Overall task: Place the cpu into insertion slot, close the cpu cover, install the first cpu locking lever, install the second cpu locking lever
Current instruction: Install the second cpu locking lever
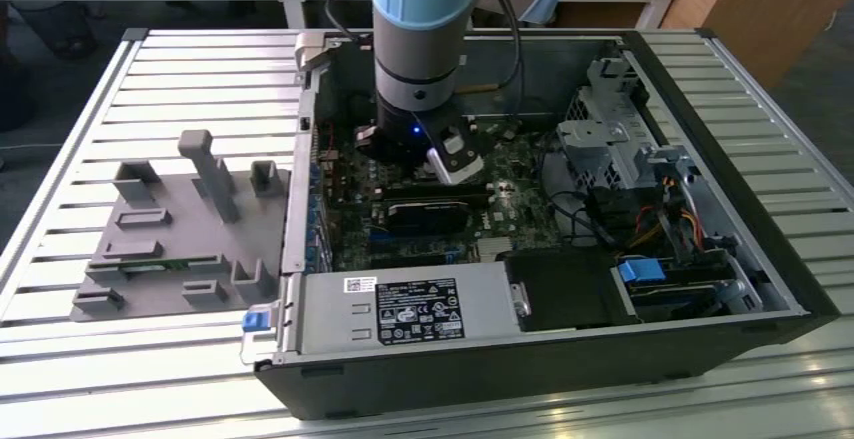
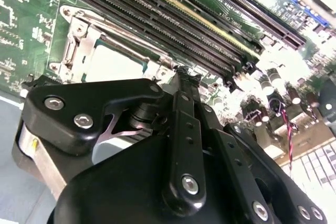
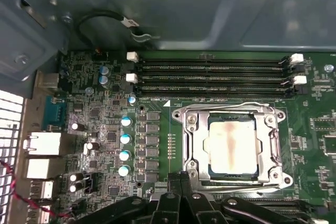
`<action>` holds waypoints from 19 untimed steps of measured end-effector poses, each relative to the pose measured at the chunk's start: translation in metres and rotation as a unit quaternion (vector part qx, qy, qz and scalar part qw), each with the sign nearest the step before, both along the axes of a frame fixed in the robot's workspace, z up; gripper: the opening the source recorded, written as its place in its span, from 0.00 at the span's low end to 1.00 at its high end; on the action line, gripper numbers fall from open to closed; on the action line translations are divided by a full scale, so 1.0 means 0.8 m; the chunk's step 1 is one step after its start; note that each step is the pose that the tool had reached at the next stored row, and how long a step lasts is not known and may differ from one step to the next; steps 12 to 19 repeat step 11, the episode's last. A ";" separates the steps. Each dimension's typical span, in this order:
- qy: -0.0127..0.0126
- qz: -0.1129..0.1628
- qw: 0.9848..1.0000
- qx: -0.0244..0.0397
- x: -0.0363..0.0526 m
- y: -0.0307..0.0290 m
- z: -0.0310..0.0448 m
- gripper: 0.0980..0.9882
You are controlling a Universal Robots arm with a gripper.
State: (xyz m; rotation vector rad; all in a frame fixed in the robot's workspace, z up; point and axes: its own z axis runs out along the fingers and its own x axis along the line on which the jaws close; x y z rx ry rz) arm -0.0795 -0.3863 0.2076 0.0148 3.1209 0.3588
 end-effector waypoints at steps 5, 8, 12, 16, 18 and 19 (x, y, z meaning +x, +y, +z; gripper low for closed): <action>0.000 0.000 1.000 0.000 0.000 0.0000 0.0107 0.01; 0.000 0.000 1.000 0.000 0.000 0.0000 0.0135 0.01; 0.000 0.000 1.000 0.000 0.000 0.0001 0.0137 0.01; 0.000 0.000 1.000 0.000 0.000 0.0001 0.0137 0.01; 0.000 0.000 1.000 0.000 0.000 0.0001 0.0137 0.01; 0.000 0.000 1.000 0.000 0.000 0.0001 0.0137 0.01</action>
